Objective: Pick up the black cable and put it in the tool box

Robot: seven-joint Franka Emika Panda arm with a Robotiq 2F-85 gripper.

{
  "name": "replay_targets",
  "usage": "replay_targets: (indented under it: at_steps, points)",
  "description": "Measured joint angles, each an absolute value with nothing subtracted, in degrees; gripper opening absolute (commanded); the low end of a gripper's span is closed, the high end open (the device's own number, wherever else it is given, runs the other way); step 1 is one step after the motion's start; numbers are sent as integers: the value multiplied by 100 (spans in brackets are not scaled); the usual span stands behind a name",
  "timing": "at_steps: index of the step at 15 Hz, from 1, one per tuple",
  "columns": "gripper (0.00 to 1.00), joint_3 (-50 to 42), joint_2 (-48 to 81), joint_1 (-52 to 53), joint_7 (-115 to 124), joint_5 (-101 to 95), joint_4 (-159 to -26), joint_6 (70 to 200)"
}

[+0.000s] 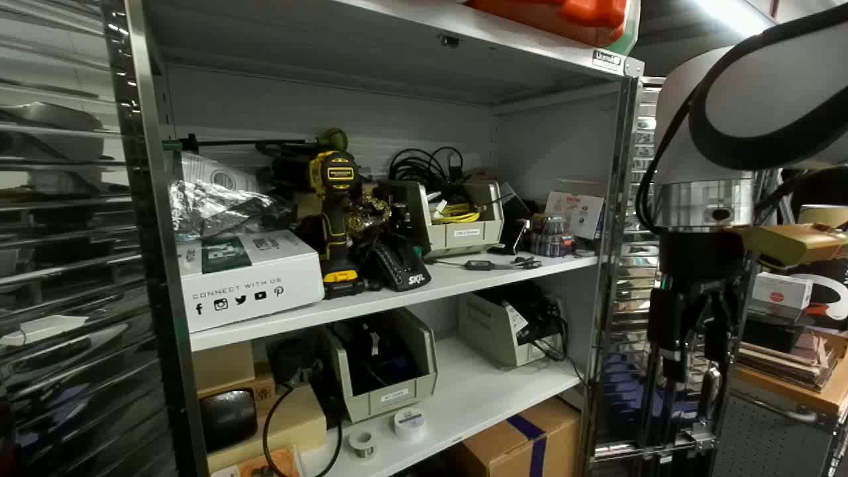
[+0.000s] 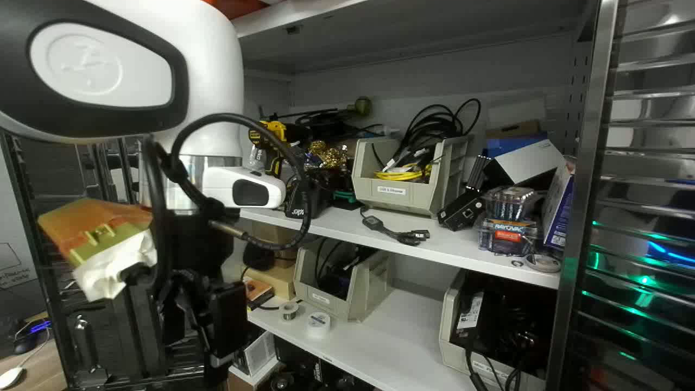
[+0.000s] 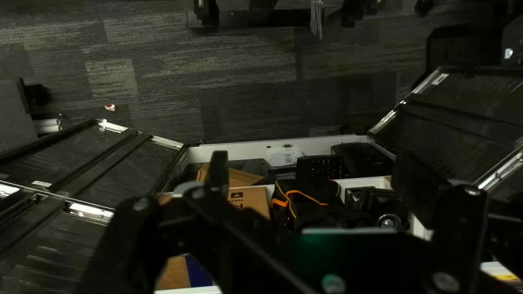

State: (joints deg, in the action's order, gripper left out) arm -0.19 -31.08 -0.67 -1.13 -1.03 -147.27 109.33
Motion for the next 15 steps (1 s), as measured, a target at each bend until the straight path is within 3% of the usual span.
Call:
replay_targets:
  at_steps: [15]
  points:
    - [100,-19,-3023,-75,-102,-191,-14712,11065]
